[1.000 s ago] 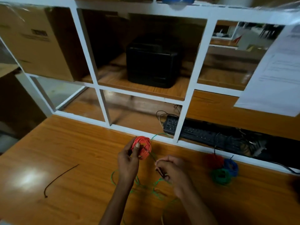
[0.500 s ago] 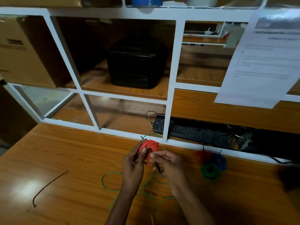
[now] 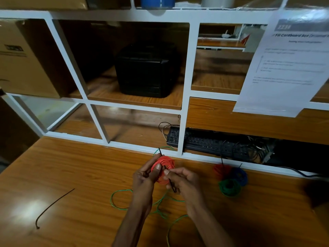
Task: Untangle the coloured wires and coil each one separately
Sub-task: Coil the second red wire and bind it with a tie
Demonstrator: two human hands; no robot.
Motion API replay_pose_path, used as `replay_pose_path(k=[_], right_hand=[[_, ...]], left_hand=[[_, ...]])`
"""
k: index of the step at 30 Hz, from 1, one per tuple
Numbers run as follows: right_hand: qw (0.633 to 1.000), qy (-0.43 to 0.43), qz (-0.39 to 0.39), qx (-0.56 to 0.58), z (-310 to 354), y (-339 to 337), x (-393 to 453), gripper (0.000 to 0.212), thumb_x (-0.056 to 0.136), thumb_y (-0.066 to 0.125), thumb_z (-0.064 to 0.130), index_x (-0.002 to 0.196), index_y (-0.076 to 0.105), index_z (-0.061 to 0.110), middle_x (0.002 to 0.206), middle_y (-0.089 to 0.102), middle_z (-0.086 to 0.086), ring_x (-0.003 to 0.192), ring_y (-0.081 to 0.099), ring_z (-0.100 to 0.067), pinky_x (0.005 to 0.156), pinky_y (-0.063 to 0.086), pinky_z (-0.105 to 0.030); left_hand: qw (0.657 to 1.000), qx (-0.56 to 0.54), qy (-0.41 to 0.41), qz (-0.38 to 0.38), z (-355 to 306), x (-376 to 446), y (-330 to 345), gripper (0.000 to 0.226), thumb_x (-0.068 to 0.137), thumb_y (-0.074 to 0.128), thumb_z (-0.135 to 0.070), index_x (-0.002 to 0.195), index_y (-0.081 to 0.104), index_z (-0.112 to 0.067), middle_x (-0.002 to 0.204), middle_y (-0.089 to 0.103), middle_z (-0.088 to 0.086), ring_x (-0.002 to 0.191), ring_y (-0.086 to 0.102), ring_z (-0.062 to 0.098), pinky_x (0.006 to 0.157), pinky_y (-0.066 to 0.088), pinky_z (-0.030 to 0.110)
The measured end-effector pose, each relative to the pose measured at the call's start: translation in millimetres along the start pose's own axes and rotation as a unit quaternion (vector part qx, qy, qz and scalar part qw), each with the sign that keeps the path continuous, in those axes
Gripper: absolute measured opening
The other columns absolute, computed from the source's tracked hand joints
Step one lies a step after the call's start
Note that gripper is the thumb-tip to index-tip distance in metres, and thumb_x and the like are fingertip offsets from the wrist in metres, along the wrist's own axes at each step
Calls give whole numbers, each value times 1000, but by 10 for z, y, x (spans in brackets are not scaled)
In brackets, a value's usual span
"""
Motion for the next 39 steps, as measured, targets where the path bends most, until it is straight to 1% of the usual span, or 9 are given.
replay_pose_path(k=[4, 7, 11, 13, 17, 23, 29, 34, 39], right_hand=[[997, 44, 65, -6, -73, 81, -16, 17, 88, 79, 14, 104, 75, 13, 96, 79, -8, 71, 68, -14, 58, 45, -20], [985, 77, 142, 53, -27, 174, -58, 25, 90, 71, 12, 115, 73, 5, 103, 77, -12, 80, 68, -15, 65, 48, -23], [975, 42, 189, 112, 216, 167, -96, 34, 88, 66, 12, 120, 71, 1, 110, 75, -16, 87, 68, -16, 69, 49, -27], [984, -10, 174, 48, 312, 131, -87, 26, 88, 72, 18, 113, 77, 9, 106, 76, -13, 82, 65, -12, 65, 47, -24], [992, -115, 34, -39, 516, -90, -44, 7, 87, 80, 18, 93, 82, 15, 80, 75, -6, 62, 53, -11, 52, 40, -17], [974, -193, -28, -114, 653, -183, -80, 6, 90, 78, 18, 86, 81, 21, 71, 75, 7, 56, 59, 1, 56, 45, -17], [980, -155, -9, -127, 521, -151, -34, 13, 93, 74, 18, 82, 81, 18, 65, 69, 6, 51, 51, -2, 53, 40, -20], [996, -74, 47, -23, 366, -65, -4, 8, 83, 75, 17, 84, 78, 9, 68, 59, -5, 52, 43, -11, 43, 27, -19], [997, -55, 61, -14, 333, -55, 11, 30, 71, 72, 24, 89, 76, 0, 65, 55, -2, 52, 40, -11, 40, 22, -19]], left_hand=[[999, -9, -9, -48, 52, 19, -166, 36, 97, 66, 0, 129, 72, -13, 116, 79, 12, 110, 75, 28, 89, 63, 33], [998, 10, -18, -66, 96, 25, -246, 35, 97, 66, -1, 129, 72, -14, 116, 79, 9, 110, 75, 27, 95, 61, 41], [997, 42, -9, -62, 60, -28, -252, 36, 98, 65, 1, 129, 72, -16, 115, 80, 5, 108, 76, 19, 85, 62, 30], [996, 69, 3, -50, 36, -45, -241, 35, 98, 67, -3, 130, 72, -15, 119, 79, 4, 113, 74, 20, 87, 61, 29], [991, 125, 31, -36, -27, -81, -240, 32, 98, 69, -8, 127, 75, -21, 122, 78, -3, 118, 72, 17, 94, 59, 35], [986, 158, 44, -19, -103, -161, -205, 30, 98, 69, -8, 119, 76, -29, 116, 79, -13, 112, 72, 9, 89, 61, 29], [975, 204, 81, 22, -229, -217, -60, 31, 99, 68, -5, 122, 77, -25, 119, 78, -13, 118, 70, 6, 96, 58, 27], [978, 189, 80, 39, -253, -256, -36, 30, 99, 69, -6, 124, 77, -21, 120, 78, -10, 119, 70, 9, 97, 57, 27], [978, 185, 80, 57, -245, -301, -11, 29, 99, 68, -5, 123, 77, -19, 119, 79, -7, 119, 71, 11, 94, 57, 25]])
Point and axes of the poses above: each hand's wrist, its own x-axis towards the middle knuckle, its own y-axis out of the palm, z = x × y, the point moved 9 cm from there along x, towards the middle knuckle
